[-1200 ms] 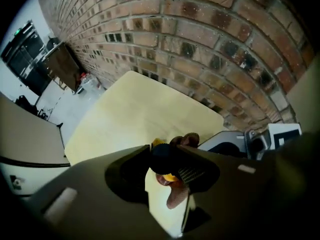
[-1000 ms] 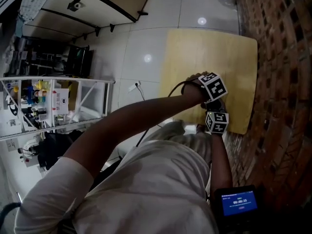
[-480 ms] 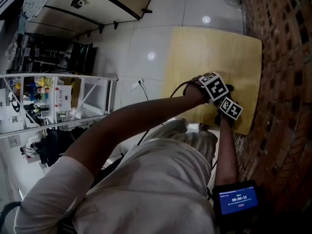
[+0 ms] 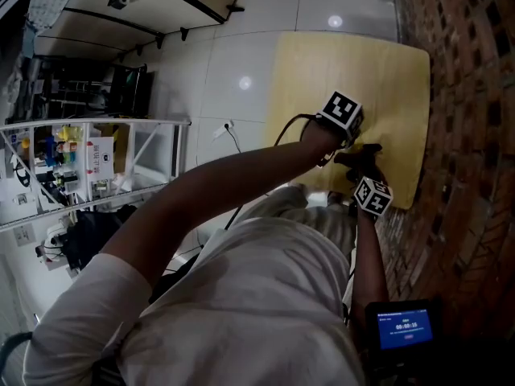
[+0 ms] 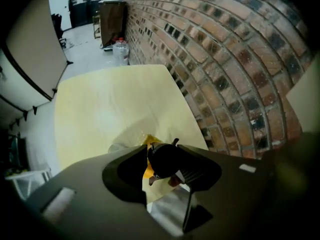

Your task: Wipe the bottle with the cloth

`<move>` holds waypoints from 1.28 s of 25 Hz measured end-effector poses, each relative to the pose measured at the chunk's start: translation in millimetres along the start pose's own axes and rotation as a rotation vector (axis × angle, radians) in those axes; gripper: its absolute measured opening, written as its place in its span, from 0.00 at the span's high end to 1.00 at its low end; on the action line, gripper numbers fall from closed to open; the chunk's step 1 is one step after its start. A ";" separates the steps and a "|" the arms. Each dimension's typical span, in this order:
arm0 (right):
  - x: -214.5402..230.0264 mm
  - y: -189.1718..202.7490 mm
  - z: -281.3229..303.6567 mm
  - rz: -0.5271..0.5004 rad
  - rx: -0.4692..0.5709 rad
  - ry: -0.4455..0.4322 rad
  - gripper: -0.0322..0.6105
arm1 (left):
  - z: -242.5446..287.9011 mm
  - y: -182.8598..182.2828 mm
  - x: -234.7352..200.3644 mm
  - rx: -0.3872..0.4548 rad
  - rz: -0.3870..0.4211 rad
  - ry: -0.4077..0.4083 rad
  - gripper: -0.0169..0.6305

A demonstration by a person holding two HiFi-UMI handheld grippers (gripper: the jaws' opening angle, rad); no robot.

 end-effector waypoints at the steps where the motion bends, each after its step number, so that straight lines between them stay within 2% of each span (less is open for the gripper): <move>1: -2.7 3.3 -0.9 -0.008 0.001 -0.009 0.81 | 1.5 0.4 -2.3 -0.004 -0.023 0.014 0.65; 2: -4.6 6.5 -1.0 -0.009 0.000 -0.017 0.81 | 3.9 0.9 -3.7 -0.010 -0.027 0.027 0.63; 4: -6.2 10.7 -2.4 0.000 -0.002 -0.027 0.81 | 8.8 2.7 -1.5 -0.021 0.028 0.043 0.53; 8: -6.9 3.1 -13.6 0.008 0.013 -0.030 0.81 | 4.7 6.0 9.0 -0.019 0.242 0.025 0.42; 11: -4.7 -3.8 -18.7 0.011 0.023 -0.034 0.81 | -3.5 7.0 10.5 0.001 0.431 -0.015 0.41; 13: -1.4 -6.2 -19.9 0.009 0.025 -0.034 0.81 | -10.8 2.3 9.6 0.037 0.606 -0.064 0.41; 16: 4.4 -6.2 -22.7 0.013 0.026 -0.028 0.81 | -21.1 -3.9 16.6 0.095 0.938 -0.129 0.41; 20: 8.8 -2.0 -24.8 0.036 0.022 -0.023 0.81 | -20.1 3.8 28.8 0.095 1.382 -0.168 0.41; 24: 5.7 3.7 -27.0 0.045 0.014 -0.028 0.81 | -11.5 15.4 37.7 0.049 1.632 -0.181 0.42; 26: 5.5 6.1 -27.2 0.046 0.011 -0.029 0.81 | -7.4 18.1 40.2 0.045 1.721 -0.196 0.49; 28: 6.6 6.6 -27.7 0.049 0.012 -0.030 0.81 | -5.7 15.8 42.2 0.060 1.754 -0.192 0.63; 30: 6.9 5.0 -28.7 0.056 0.019 -0.029 0.81 | -6.3 9.7 42.9 0.064 1.722 -0.183 0.67; 32: 6.7 2.0 -29.6 0.059 0.030 -0.028 0.81 | -7.4 1.8 43.6 0.056 1.634 -0.202 0.67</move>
Point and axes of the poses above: the fingertips, and each gripper's own axes: z forward along the fingers, x to its right, y out of its underside, the point moved 7 cm from there along -z, backward along the fingers, and after that the axes turned 1 degree about -y, right-handed, at the moved point
